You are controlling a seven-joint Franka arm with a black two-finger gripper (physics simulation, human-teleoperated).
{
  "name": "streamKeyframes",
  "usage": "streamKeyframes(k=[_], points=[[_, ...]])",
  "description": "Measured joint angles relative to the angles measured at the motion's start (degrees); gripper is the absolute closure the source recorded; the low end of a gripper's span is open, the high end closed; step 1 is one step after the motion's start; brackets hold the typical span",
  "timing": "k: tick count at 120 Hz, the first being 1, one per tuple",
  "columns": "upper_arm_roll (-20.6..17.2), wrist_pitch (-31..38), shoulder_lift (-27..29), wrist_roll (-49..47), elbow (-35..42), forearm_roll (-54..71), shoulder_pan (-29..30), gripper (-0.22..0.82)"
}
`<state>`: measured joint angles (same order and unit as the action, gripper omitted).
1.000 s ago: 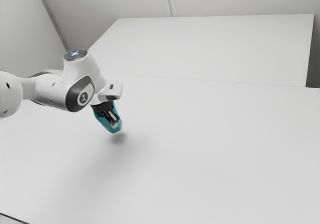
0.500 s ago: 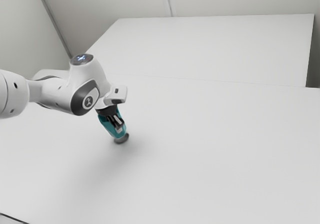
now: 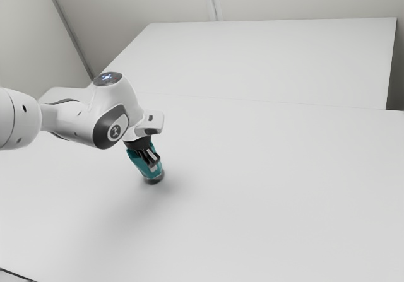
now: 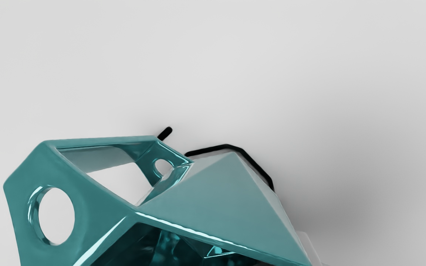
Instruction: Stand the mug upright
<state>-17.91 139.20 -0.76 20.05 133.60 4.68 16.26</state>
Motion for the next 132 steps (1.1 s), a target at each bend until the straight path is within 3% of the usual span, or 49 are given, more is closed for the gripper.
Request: streamKeyframes(k=[53, 106, 132], points=[[-0.55, -0.17, 1.65, -1.89, 3.09, 0.15, 0.29, 0.77], [-0.46, -0.46, 1.78, -1.20, 2.96, -0.79, -0.71, 0.46], [-0.46, -0.80, 3.05, -0.94, 2.91, -0.81, -0.28, 0.36]])
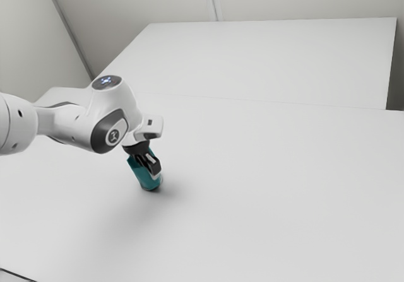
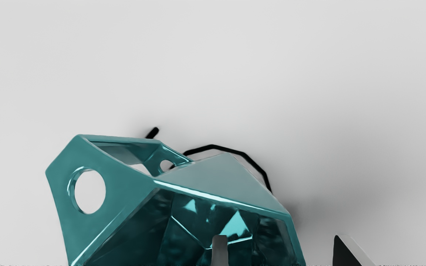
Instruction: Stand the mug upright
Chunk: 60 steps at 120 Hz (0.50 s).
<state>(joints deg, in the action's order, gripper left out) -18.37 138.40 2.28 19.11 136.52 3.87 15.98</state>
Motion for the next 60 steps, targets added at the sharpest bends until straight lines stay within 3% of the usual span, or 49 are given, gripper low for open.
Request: streamKeyframes(k=[60], points=[[-0.99, -1.62, 2.48, 0.36, -1.91, -0.07, 1.03, 0.27]])
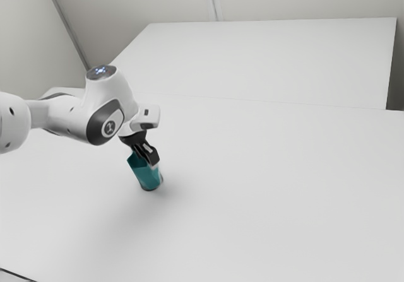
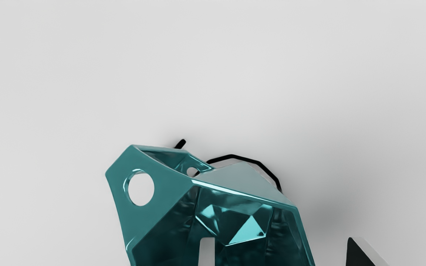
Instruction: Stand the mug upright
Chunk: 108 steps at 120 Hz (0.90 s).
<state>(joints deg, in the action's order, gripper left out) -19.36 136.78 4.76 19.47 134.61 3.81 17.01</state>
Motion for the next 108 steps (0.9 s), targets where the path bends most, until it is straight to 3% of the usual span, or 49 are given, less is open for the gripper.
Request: streamKeyframes(k=[29, 45, 60, 82, 108], points=[[-1.16, -3.14, 1.39, 0.03, -3.15, -0.17, 0.20, 0.26], [-1.41, -7.57, 0.91, -0.08, -11.27, -0.36, 0.17, 0.25], [0.00, -15.23, -5.56, -1.05, -27.22, -0.29, -0.87, 0.21], [5.02, -27.95, -17.25, -4.36, -46.64, -0.51, -4.11, 0.12], [7.87, -38.20, -20.76, -8.75, -53.91, -1.60, -5.52, 0.04]])
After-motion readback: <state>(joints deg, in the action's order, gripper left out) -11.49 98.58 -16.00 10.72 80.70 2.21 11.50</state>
